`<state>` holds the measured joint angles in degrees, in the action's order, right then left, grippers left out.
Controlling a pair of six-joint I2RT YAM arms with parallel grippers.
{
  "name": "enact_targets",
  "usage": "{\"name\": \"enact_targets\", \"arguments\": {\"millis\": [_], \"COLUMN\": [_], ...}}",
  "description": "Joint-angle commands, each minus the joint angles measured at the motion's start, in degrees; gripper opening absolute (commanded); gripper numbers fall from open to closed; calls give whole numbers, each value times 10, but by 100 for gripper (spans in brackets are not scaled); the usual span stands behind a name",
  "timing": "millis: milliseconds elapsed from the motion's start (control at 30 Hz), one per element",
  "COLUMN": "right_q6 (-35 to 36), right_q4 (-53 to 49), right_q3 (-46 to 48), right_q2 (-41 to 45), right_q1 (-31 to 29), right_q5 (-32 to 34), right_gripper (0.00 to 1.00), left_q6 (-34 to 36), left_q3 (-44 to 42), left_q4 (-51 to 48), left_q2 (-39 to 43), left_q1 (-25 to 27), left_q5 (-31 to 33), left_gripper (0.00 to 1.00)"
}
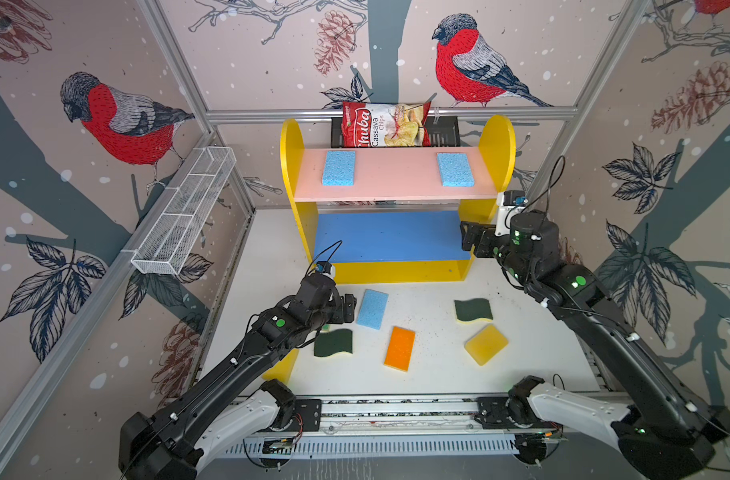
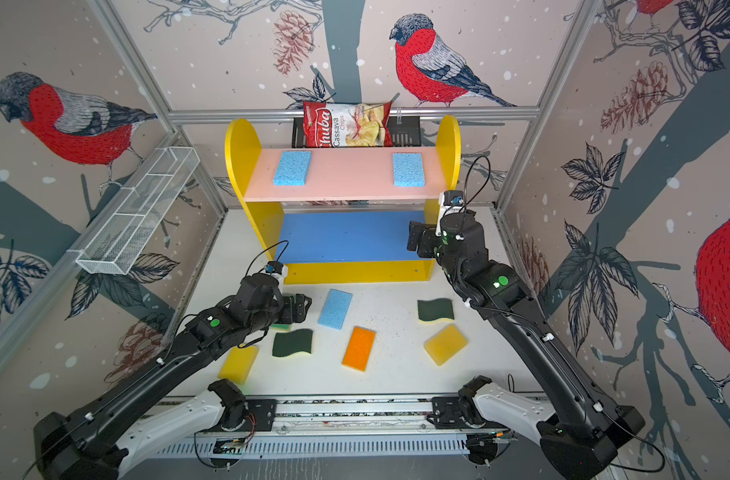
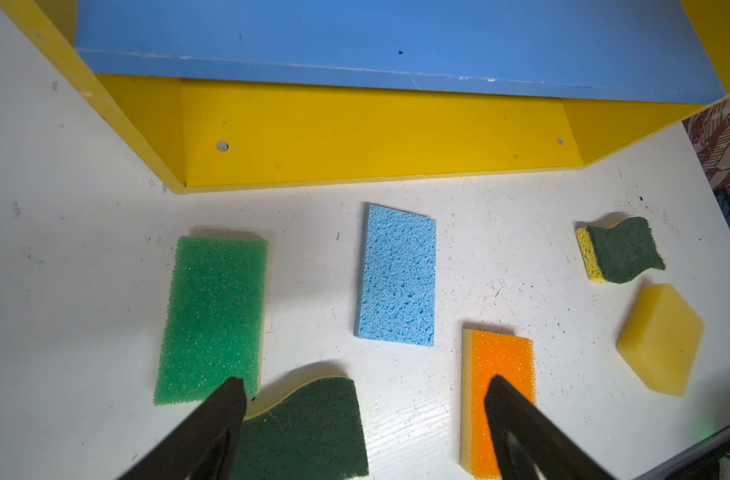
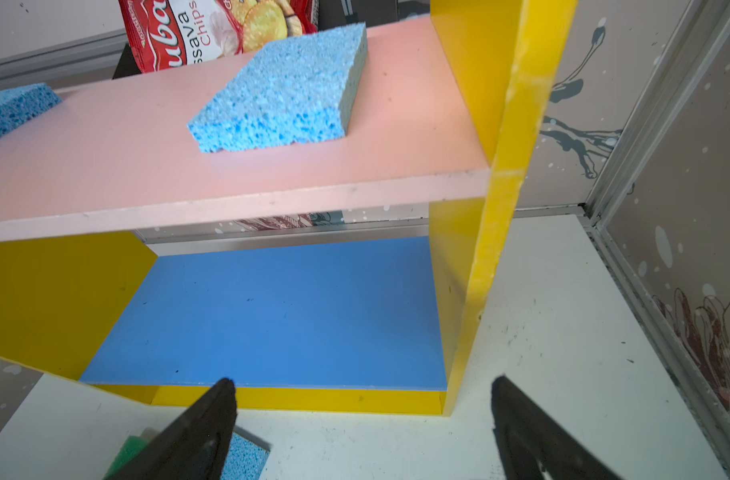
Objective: Place and organize the cleaning sponges onto the shelf
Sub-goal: 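Withdraw the right gripper while the left gripper moves over the light blue sponge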
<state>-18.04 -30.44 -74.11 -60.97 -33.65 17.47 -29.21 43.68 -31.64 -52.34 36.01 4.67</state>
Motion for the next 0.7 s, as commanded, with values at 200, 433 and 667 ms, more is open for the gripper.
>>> {"name": "enact_targets", "arguments": {"millis": [200, 433, 667], "right_q6": [-52, -91, -109], "right_q4": [48, 52, 45], "right_q3": [104, 171, 217], "right_q2": [35, 68, 96], "right_q1": [2, 2, 2], "right_q5": [-30, -14, -13], "right_gripper": [97, 98, 99], "left_q6": [-5, -8, -24], "left_q3": [-24, -59, -71], "left_q4": [28, 93, 119], "left_q2": [-15, -45, -101], "left_q1": [4, 20, 62], "left_q5": [-24, -42, -6], "left_gripper": [91, 91, 91]}}
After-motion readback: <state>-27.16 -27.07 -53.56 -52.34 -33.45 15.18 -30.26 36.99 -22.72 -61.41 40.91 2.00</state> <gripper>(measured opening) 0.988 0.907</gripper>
